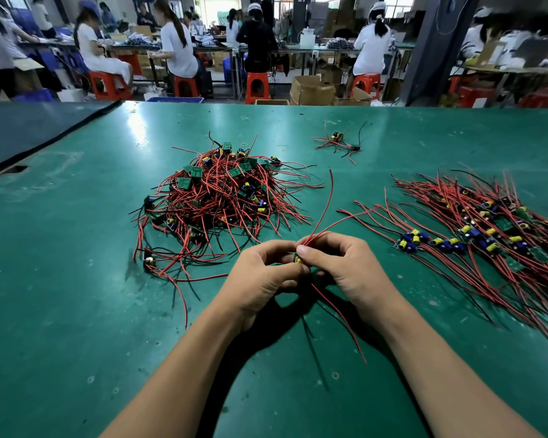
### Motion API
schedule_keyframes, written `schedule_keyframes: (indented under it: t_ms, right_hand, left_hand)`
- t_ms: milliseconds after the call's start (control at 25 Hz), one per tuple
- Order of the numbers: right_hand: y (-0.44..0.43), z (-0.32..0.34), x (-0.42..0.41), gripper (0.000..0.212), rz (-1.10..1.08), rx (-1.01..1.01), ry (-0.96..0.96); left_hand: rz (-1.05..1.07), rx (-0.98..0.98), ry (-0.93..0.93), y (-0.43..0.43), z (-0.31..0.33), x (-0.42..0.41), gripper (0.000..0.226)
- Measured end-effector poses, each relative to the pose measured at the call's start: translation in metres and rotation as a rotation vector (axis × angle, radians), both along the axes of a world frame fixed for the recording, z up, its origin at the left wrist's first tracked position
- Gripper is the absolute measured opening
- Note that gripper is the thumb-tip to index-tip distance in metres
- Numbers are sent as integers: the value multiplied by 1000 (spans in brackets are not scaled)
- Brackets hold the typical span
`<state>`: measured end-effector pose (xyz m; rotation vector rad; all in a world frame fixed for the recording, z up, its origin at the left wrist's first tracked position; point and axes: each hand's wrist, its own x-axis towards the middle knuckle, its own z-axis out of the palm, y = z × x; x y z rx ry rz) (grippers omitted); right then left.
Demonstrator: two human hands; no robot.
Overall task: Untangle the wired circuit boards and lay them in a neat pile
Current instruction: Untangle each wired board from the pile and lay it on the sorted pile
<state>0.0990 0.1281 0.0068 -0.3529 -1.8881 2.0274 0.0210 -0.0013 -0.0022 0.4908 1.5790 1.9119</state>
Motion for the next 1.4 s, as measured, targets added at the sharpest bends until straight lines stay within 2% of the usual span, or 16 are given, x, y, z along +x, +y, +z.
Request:
schedule_keyframes:
  t_ms: [120,240,360,560,720,920,1240,1360,1400]
  right_hand:
    - [5,-2,1,6,-59,65,-25]
    - [8,-2,1,13,-64,-47,-37]
    - [6,-1,2,15,-27,-43,-53]
    - [2,1,3,12,58,-173,-70]
    - [-1,1,3,15,107,-258,-56]
    - [1,0,1,4,1,-185,-70]
    - [15,-7,-7,8,-273,-158,-61]
    - [15,-8,-6,3,-154,-218,-63]
    - [14,-8,-5,9,-82,-246,-72]
  left_hand:
    - [-73,-26,-11,-3,1,0,22]
    - [-148,-24,-20,-4,4,0,17]
    - [-137,-1,-59,-3,7,3,5]
    - [27,-44,-3,2,4,5,12]
    - [44,-27,53,3,2,7,14]
    - [83,-64,44,4,6,7,17]
    - [26,-77,24,6,8,7,29]
    - [27,-83,29,5,6,6,28]
    - [29,-91,41,4,6,7,26]
